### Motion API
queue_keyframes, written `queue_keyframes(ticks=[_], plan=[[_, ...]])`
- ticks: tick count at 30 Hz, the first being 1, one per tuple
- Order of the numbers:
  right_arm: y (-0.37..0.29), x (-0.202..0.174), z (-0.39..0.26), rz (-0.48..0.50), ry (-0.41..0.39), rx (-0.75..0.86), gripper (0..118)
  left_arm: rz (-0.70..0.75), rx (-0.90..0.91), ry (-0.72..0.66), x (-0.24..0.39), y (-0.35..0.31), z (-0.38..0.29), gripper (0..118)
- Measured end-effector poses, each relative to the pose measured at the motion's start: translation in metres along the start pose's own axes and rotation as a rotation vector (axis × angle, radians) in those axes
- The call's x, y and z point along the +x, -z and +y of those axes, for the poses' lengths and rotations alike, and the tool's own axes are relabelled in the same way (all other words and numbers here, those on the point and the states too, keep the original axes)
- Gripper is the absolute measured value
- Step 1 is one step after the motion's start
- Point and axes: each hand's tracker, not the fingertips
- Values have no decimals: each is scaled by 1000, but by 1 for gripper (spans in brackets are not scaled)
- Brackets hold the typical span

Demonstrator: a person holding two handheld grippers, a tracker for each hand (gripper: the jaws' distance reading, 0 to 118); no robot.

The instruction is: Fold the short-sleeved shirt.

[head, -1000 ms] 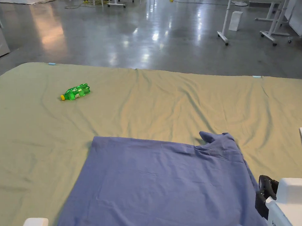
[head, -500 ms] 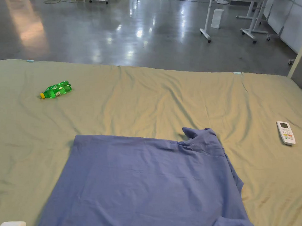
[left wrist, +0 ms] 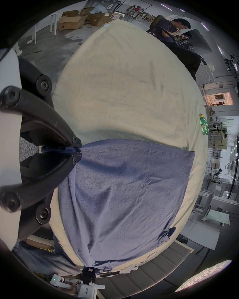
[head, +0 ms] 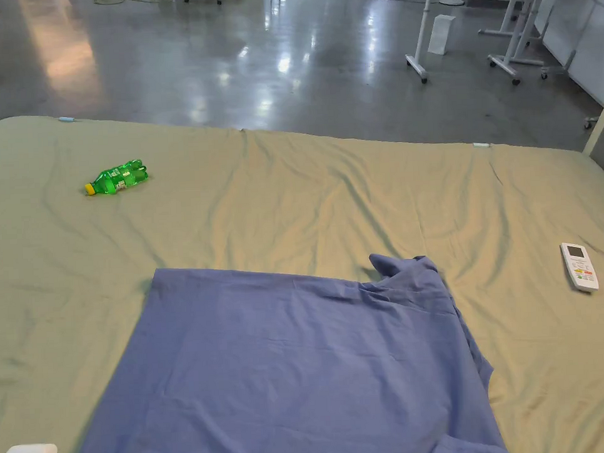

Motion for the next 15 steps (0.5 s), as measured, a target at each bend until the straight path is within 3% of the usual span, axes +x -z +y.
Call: queue_keyframes(ticks=[9, 15], plan=[[-13, 1, 6, -18, -50, 20, 8, -8, 66, -19, -1, -16, 7, 7], [-45, 3, 36, -8, -17, 63, 8, -31, 140, -43, -4, -28, 25, 7]])
